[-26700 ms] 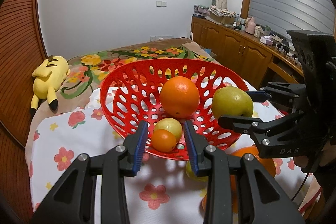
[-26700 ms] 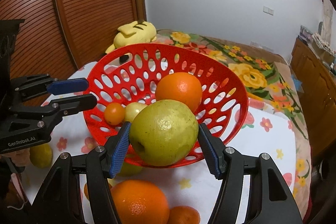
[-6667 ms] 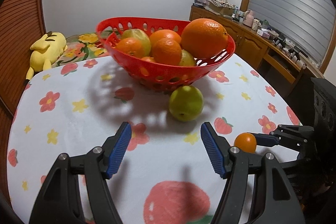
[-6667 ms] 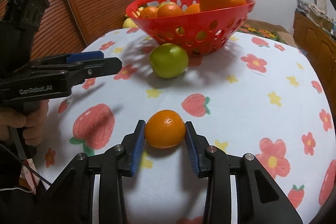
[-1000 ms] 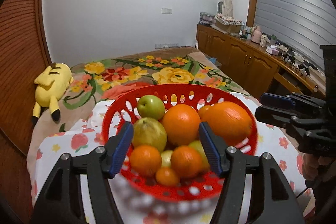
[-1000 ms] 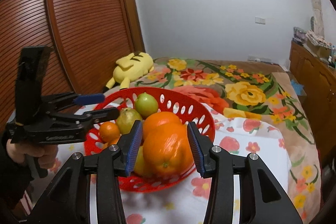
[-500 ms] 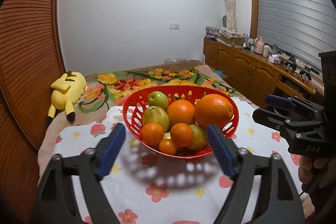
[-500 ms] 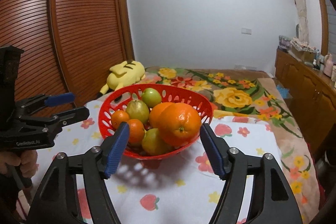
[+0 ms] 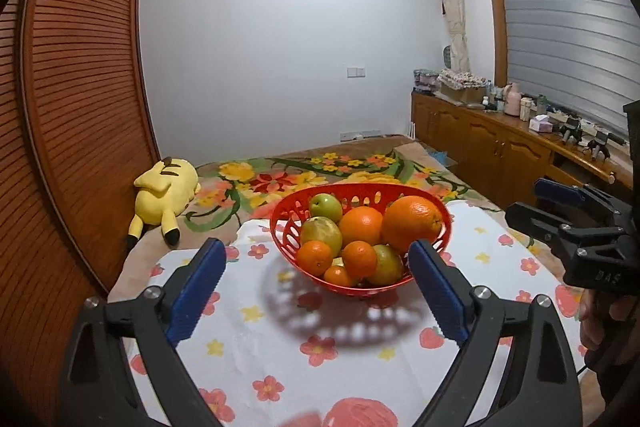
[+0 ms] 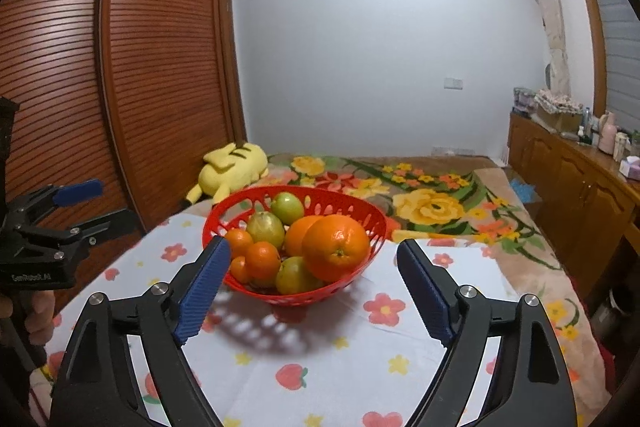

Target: Organize fruits

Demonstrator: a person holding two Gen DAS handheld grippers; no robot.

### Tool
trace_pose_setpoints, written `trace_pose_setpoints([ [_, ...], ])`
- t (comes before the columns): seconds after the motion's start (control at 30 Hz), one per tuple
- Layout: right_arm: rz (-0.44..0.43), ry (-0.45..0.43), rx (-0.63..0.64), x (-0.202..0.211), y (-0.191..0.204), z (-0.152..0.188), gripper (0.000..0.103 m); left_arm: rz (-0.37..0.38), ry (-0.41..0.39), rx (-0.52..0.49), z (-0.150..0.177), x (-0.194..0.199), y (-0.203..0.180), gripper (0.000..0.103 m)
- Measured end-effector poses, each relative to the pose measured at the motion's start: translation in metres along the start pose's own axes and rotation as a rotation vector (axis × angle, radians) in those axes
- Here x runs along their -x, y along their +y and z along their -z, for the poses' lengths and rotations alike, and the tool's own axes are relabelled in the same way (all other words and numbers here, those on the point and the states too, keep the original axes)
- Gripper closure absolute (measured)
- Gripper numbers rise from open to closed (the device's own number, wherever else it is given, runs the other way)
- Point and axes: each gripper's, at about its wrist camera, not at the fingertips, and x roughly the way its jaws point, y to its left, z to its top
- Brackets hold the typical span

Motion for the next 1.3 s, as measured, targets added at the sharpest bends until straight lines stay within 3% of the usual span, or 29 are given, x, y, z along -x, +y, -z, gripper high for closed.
trace_pose_setpoints([
  [0.4, 0.056, -0.026, -0.012, 0.03, -0.004, 0.009, 0.013, 0.013, -0.036, 0.026, 0.005, 0.036, -0.007, 0.009],
  [1.3, 0.07, -0.039, -0.021, 0.042, -0.002, 0.017, 0.013, -0.004, -0.008, 0.054, 0.016, 0.033, -0.003, 0.009],
])
